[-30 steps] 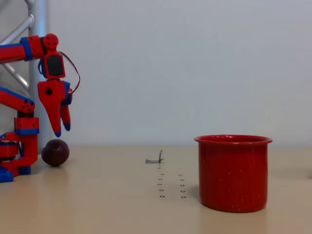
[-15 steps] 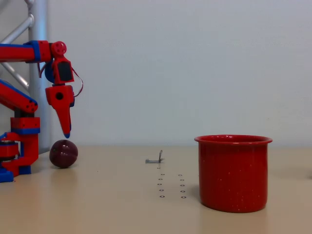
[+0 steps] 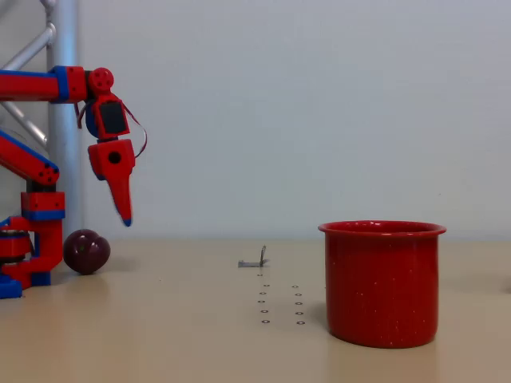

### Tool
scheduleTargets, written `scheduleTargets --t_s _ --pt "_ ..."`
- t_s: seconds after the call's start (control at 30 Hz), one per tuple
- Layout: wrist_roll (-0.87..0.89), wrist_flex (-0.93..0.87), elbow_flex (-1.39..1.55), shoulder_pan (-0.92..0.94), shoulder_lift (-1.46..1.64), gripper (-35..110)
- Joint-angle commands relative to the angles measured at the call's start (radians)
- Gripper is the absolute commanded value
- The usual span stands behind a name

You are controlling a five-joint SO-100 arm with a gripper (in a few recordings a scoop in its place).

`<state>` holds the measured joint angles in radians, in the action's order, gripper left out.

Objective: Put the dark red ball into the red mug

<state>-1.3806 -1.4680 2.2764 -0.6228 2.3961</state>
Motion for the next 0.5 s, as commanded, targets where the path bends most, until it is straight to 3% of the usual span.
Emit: scheduleTargets --t_s 0.0,0.47 --pt "-0.049 -0.063 -0.041 0.017 0.009 37" --pt "0.109 -0.132 -0.046 -0.241 -0.005 38"
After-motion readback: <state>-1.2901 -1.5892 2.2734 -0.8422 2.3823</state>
